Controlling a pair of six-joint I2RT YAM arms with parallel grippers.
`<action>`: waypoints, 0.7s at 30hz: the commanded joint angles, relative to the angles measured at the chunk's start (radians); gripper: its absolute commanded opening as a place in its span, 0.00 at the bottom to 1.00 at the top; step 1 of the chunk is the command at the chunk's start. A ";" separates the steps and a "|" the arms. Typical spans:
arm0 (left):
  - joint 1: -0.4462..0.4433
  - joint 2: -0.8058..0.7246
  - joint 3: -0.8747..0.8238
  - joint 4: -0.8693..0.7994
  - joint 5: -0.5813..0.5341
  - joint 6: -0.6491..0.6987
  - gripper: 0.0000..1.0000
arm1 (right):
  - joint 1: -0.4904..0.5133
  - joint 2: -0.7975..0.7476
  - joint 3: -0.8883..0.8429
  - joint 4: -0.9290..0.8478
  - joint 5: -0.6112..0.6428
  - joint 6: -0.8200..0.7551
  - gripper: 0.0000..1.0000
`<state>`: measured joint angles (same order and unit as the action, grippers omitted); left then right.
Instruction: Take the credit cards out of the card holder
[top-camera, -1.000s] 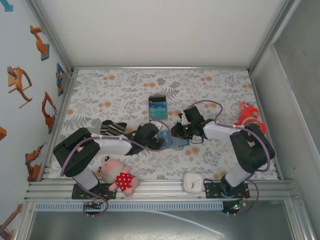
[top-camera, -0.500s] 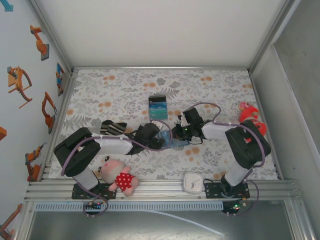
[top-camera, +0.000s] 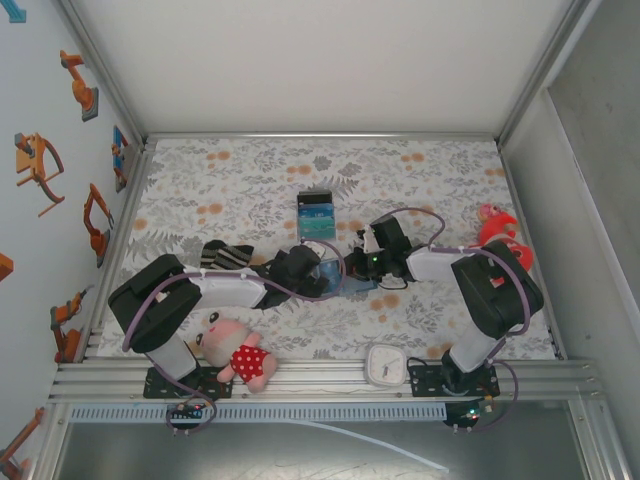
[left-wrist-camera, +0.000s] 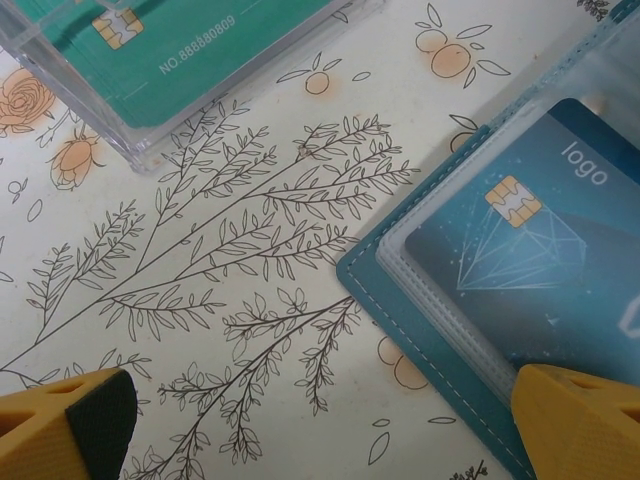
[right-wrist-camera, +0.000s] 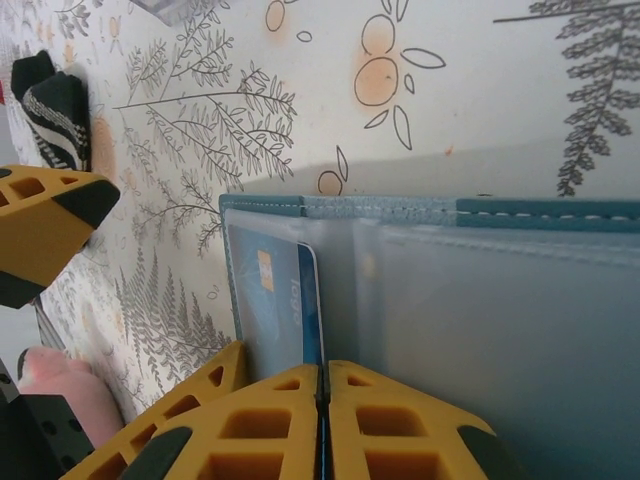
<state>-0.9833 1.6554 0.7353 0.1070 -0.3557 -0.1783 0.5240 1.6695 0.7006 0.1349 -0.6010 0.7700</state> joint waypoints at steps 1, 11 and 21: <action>-0.008 0.031 0.022 -0.030 0.006 -0.003 0.97 | 0.010 -0.009 -0.016 0.068 -0.097 0.024 0.09; -0.008 0.036 0.036 -0.038 0.014 0.005 0.97 | 0.010 0.035 -0.030 0.117 -0.137 0.036 0.11; -0.008 0.041 0.050 -0.043 0.017 0.007 0.97 | 0.010 0.050 -0.032 0.114 -0.152 0.023 0.13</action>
<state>-0.9833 1.6604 0.7578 0.0628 -0.3664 -0.1772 0.5137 1.6997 0.6796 0.2340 -0.6571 0.7929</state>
